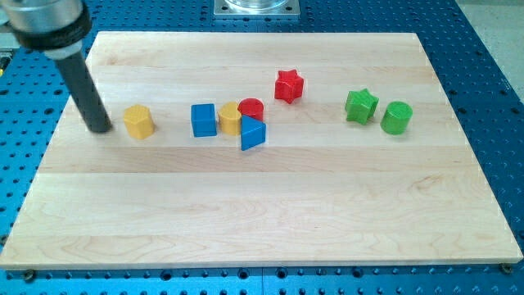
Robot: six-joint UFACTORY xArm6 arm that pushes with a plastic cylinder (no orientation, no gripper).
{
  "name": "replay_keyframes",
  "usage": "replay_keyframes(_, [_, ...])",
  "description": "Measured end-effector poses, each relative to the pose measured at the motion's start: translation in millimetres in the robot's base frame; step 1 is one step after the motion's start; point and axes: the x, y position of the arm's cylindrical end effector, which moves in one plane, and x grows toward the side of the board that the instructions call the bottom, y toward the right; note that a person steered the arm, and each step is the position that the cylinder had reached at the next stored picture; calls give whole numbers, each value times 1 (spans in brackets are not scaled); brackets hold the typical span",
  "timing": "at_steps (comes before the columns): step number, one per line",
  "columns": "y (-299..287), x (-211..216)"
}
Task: Push the hexagon towards the top left of the board
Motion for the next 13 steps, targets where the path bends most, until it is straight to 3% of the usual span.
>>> replay_keyframes(1, [46, 13])
replay_keyframes(4, [60, 1])
replay_keyframes(5, [58, -40])
replay_keyframes(7, [50, -48])
replay_keyframes(9, [45, -131])
replay_keyframes(11, [50, -60])
replay_keyframes(12, [98, -68])
replay_keyframes(13, [87, -103])
